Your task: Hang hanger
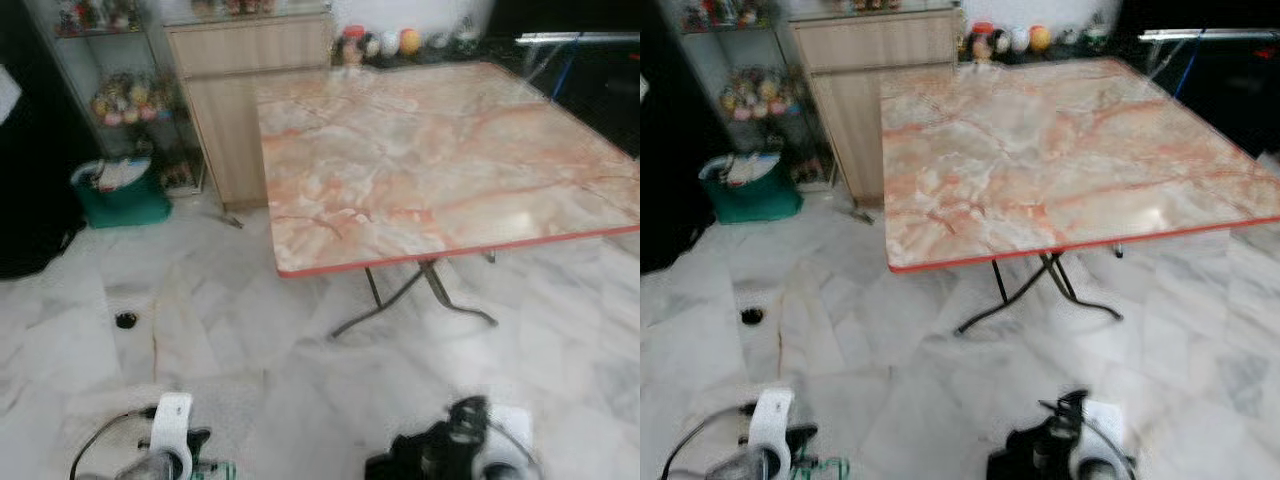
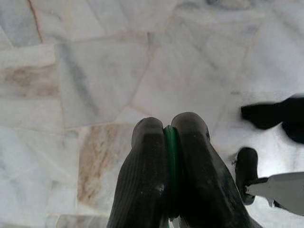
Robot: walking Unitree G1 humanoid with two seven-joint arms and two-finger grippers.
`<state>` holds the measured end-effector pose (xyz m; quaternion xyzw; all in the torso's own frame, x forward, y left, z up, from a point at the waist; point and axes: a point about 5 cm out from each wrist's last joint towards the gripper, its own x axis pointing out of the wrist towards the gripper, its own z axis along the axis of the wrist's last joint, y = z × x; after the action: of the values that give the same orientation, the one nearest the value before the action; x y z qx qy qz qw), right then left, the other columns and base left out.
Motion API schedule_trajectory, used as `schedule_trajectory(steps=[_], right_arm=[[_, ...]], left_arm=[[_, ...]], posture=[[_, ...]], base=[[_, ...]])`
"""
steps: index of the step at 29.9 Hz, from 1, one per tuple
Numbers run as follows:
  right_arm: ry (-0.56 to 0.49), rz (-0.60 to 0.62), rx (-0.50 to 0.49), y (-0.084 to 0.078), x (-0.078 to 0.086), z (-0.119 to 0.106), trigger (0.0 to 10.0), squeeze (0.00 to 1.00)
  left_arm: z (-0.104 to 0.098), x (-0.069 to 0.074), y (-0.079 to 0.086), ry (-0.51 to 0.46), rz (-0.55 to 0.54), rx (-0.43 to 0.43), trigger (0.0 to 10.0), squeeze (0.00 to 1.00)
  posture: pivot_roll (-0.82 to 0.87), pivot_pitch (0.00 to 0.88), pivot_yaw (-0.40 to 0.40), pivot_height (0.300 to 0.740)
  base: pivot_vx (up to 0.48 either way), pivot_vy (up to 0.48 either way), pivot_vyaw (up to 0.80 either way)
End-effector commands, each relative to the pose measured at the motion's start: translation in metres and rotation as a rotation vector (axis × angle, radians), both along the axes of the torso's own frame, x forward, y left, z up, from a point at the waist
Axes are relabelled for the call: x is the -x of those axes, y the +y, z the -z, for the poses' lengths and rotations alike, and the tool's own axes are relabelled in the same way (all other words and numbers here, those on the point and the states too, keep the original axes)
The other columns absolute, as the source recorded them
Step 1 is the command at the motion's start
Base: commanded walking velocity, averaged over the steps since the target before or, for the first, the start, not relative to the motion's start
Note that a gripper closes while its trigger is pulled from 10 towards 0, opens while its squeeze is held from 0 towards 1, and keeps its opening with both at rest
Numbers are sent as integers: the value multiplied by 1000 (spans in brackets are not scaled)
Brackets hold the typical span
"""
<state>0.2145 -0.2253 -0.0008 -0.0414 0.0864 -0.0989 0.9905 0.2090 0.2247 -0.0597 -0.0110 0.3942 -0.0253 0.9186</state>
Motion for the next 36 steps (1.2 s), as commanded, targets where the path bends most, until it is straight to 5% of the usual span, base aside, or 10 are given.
schedule_trajectory(steps=[1, 3, 9, 22, 36], right_arm=[[-91, -25, 18, 2, -10, -18, 10000, 0], [-192, -16, 7, 1, -18, -40, 10000, 0], [-248, -58, 25, 7, -22, -54, 10000, 0], [-260, -62, 33, 7, -32, -63, 10000, 0], [-267, -86, 15, 19, -29, -80, 10000, 0]], left_arm=[[1, 2, 2, 11, -12, -1, 10000, 0], [0, 2, 4, 9, -13, -2, 10000, 0], [0, 2, 5, 11, -9, -5, 10000, 0], [0, 3, 5, 12, 11, -24, 10000, 0], [2, 7, 9, 18, 11, -49, 10000, 0]], posture=[[40, 0, 12, 740], [36, 0, 16, 740], [29, 0, 20, 740], [33, 0, 19, 740], [26, 0, 21, 740]], base=[[0, 0, 0], [0, 0, 0], [0, 0, 0], [0, -104, 0], [0, -480, 0]])
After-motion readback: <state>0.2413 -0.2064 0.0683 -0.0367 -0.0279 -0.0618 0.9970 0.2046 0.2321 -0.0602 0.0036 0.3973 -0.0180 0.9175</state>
